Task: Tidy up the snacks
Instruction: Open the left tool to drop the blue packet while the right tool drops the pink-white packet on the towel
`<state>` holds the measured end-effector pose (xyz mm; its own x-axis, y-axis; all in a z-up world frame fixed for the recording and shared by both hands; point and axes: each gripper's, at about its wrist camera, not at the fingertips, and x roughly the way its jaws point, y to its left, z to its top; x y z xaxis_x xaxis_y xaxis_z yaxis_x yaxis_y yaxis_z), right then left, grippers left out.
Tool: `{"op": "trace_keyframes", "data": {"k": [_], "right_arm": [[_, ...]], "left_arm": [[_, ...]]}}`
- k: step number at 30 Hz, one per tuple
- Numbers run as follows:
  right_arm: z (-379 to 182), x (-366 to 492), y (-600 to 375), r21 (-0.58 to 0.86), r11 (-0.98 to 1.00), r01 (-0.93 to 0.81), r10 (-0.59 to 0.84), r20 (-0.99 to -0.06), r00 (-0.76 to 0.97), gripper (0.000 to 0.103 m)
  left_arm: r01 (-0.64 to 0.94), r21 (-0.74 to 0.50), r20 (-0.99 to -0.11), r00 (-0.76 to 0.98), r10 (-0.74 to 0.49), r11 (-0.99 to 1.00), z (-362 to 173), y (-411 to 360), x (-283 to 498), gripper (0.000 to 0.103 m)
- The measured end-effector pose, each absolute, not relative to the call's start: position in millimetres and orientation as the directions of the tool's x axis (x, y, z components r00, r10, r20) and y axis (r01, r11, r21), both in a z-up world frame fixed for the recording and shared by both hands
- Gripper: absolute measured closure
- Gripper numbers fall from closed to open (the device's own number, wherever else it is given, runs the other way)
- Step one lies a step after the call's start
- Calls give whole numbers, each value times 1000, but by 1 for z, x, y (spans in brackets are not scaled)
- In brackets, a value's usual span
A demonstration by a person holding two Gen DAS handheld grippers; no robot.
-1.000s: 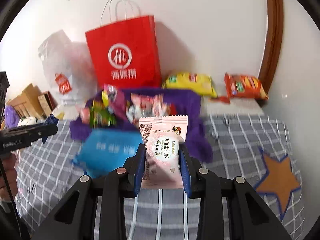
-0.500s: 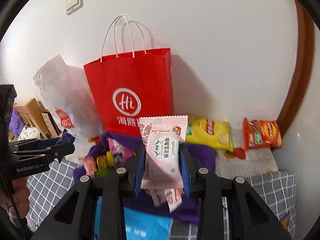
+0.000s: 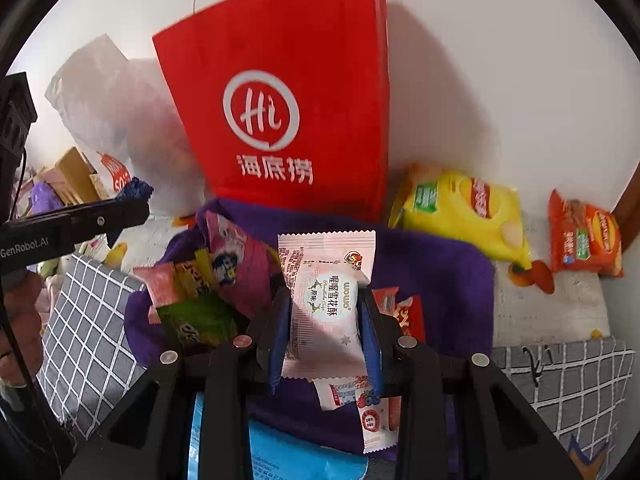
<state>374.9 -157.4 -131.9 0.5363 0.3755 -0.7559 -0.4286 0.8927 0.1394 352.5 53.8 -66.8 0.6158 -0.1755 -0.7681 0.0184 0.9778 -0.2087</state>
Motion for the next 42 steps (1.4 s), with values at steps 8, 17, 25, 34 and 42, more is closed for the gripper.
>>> {"op": "trace_keyframes", "data": {"k": [8,17,25,34,42], "right_arm": [[-155,383,-152,113,895,-431,336,-805,489,70],[-164,392,-159,68,920,-386,269,-827,494,70],[-168,395,-164,80,922,-379,270,-834,481,70],[-165,394,-164,82,920,-383,276,-830,485,69],[-165,394,-163,78,921,-382,272,-830,487,69]], "left_arm": [[38,-195,-770,613,-177,980,-69,47,353,59],[43,-230,-779,590,-211,972,-76,48,356,59],[86,-255,-813,520,-262,963,-97,31,364,59],[79,-242,-850,463,-251,967,-114,22,370,59],[86,-230,-850,468,-243,969,-116,18,370,57]]}}
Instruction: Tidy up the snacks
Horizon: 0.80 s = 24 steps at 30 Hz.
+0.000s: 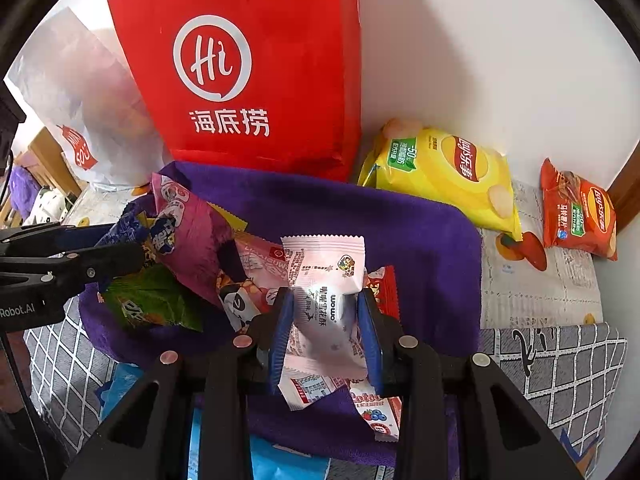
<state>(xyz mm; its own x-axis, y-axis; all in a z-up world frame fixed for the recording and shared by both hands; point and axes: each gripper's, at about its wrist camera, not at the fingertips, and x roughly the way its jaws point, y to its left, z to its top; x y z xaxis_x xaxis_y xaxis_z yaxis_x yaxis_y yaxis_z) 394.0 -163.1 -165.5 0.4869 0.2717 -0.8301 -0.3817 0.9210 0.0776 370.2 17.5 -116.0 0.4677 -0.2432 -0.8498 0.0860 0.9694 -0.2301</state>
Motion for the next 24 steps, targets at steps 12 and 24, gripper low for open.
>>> {"op": "trace_keyframes", "data": {"k": [12,24], "right_arm": [[-161,391,-164,81,920,-384,285,-811,512,63],[-129,378,-169,84,932,-354,290,-757,585,47]], "left_arm": [[91,-213,-850,474,-231,973,-113,12,373,47],[84,-229,-813,532,-238,970,-79,22,358,29]]}}
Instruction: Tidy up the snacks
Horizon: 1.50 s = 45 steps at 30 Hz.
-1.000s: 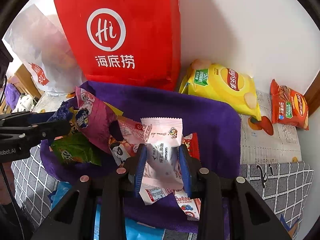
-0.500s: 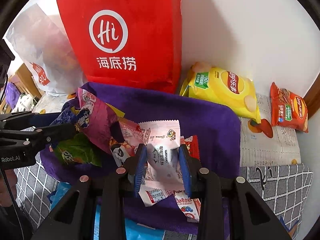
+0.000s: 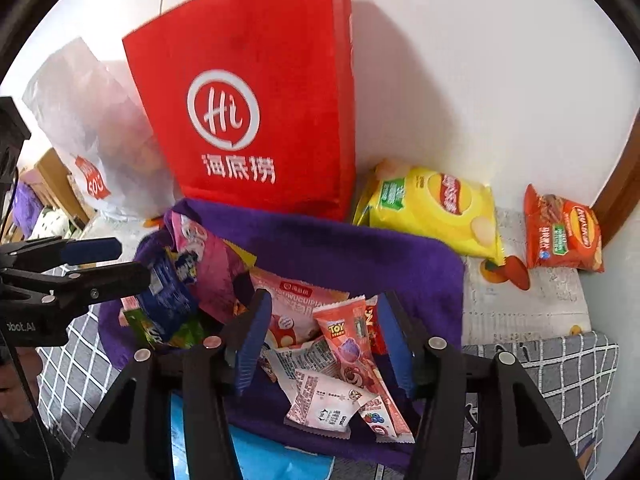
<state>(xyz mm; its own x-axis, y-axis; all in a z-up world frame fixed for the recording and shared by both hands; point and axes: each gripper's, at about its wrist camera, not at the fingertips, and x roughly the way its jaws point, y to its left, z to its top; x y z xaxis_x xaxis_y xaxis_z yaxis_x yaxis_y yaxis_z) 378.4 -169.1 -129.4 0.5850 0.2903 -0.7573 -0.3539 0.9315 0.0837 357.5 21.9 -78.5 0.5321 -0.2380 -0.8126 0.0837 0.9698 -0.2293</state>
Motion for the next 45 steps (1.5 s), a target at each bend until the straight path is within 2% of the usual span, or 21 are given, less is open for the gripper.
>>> {"op": "trace_keyframes", "data": {"k": [7,11,19,27,33,34,37,38,45], "right_arm": [[-91,353,-179,96,952,-291,269,-718,642,44],[-71,326,-186,81,965,-249,233,-703,672,38],[-43,257,-194,40,977,-209,182,-668,722,33],[-41,192,-199,47,976,-214,193,-646,738,29],[-58,157,-205,99,973,-206,217,-682,698,29],[-60,151,-207,104,974,-202,218,-682,698,28],[-64,132,-213,106,976,-190,211,-673,709,9],[-65,125,-214,93,978,-185,200,-663,722,6],[-63,84,-220,40,983,-177,163,-631,759,3]], "left_arm": [[88,-207,-798,561,-220,974,-53,17,341,28],[86,-186,-783,589,-201,979,-33,13,325,28],[113,-148,-731,657,-186,982,4,7,257,28],[90,-104,-708,692,-138,990,-3,3,179,19],[46,-79,-691,718,-88,996,-13,1,124,11],[42,-68,-688,722,-78,997,-14,0,118,11],[30,-53,-676,734,-57,998,-15,-3,96,10],[26,-62,-676,735,-61,998,-15,-3,90,10],[15,-107,-658,748,-82,994,-15,-6,60,10]]}}
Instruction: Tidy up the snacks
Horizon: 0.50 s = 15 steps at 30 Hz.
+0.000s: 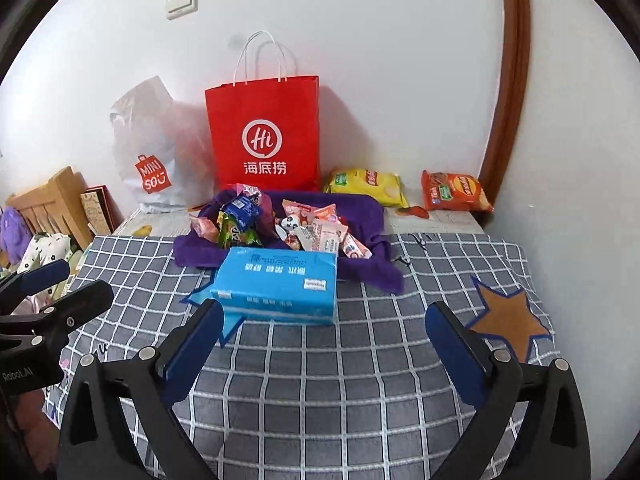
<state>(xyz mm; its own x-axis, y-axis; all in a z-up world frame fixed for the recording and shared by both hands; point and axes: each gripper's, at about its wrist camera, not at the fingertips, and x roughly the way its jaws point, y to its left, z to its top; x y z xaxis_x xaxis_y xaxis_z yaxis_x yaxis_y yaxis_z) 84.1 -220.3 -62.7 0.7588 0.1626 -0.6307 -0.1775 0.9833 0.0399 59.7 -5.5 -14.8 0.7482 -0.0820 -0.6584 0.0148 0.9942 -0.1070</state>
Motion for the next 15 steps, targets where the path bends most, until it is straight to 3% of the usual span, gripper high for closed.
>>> {"op": "trace_keyframes", "data": {"k": [15], "right_arm": [[-54,40,-242,49,986,-158,156,-589,793,3]], "left_arm": [[3,-71,-627,777,-47,997,-6,-21,28,9]]}}
